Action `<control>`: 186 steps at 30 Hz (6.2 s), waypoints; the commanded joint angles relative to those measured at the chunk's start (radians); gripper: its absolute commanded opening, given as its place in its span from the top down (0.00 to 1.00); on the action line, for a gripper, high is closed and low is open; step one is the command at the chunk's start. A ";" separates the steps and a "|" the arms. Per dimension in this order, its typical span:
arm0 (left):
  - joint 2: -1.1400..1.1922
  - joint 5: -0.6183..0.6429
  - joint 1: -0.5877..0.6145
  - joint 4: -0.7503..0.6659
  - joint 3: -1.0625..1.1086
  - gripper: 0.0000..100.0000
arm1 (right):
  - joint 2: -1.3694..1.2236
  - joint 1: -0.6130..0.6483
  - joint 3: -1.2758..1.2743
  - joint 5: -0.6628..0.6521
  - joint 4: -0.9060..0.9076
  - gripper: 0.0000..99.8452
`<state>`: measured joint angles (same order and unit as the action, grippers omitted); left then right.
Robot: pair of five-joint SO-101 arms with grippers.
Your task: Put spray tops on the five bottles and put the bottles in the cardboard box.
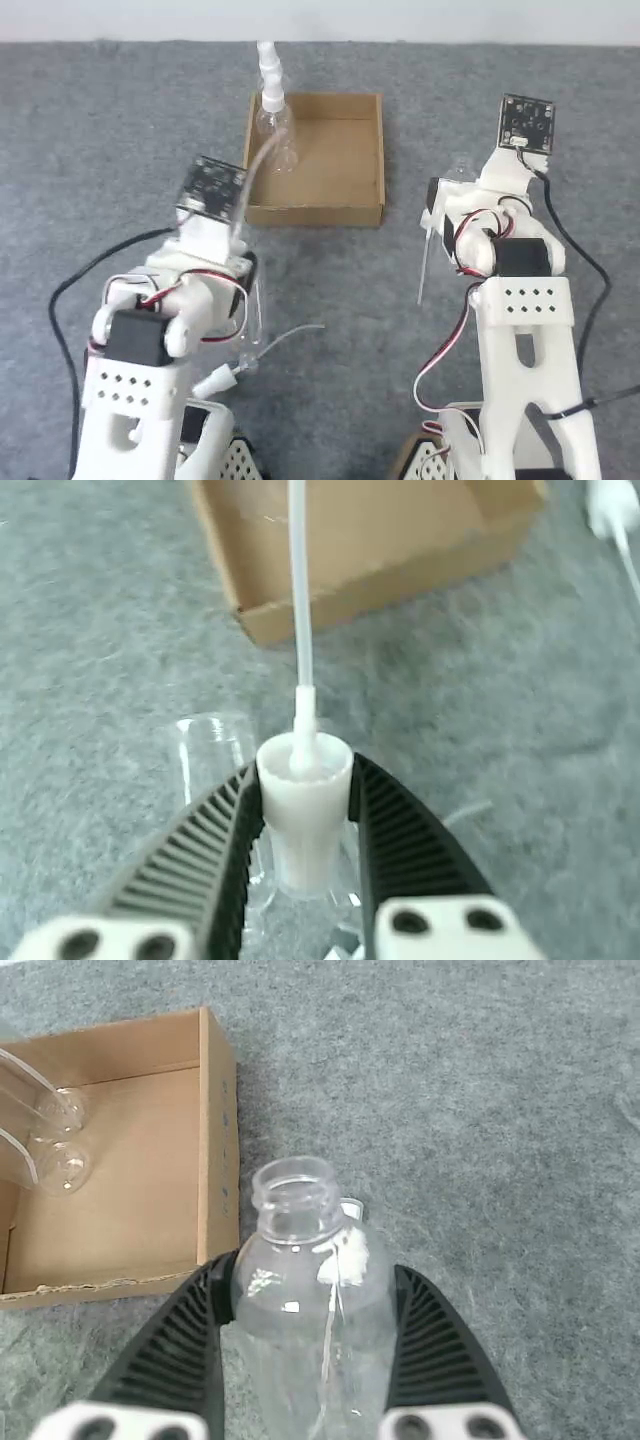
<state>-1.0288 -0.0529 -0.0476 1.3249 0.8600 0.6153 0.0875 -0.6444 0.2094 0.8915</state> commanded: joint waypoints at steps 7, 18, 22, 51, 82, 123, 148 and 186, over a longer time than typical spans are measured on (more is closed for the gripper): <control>-0.028 0.110 0.175 -0.094 -0.056 0.94 | 0.045 -0.008 0.032 0.006 -0.025 0.98; -0.025 0.193 0.358 -0.161 -0.028 0.94 | 0.045 -0.008 0.032 0.006 -0.025 0.98; 0.017 0.219 0.408 -0.207 0.001 0.94 | 0.045 -0.008 0.032 0.006 -0.025 0.98; 0.821 0.815 0.660 -0.290 -0.420 0.99 | 0.045 -0.008 0.032 0.006 -0.027 0.98; 0.816 1.231 0.712 -0.555 -0.239 0.85 | 0.045 -0.008 0.032 0.005 -0.027 0.98; 0.827 0.032 0.850 -0.258 -0.650 0.99 | 0.045 -0.008 0.032 0.005 -0.027 0.98; 0.997 -0.615 0.755 -0.008 -0.892 0.99 | 0.045 -0.008 0.032 0.005 -0.027 0.98; 1.844 -1.476 0.732 0.425 -1.788 0.82 | 0.044 -0.008 -0.017 0.003 -0.116 0.98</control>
<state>0.8216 -1.4845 0.6981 1.7177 -0.8723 0.6153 0.0875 -0.6782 0.2094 0.8025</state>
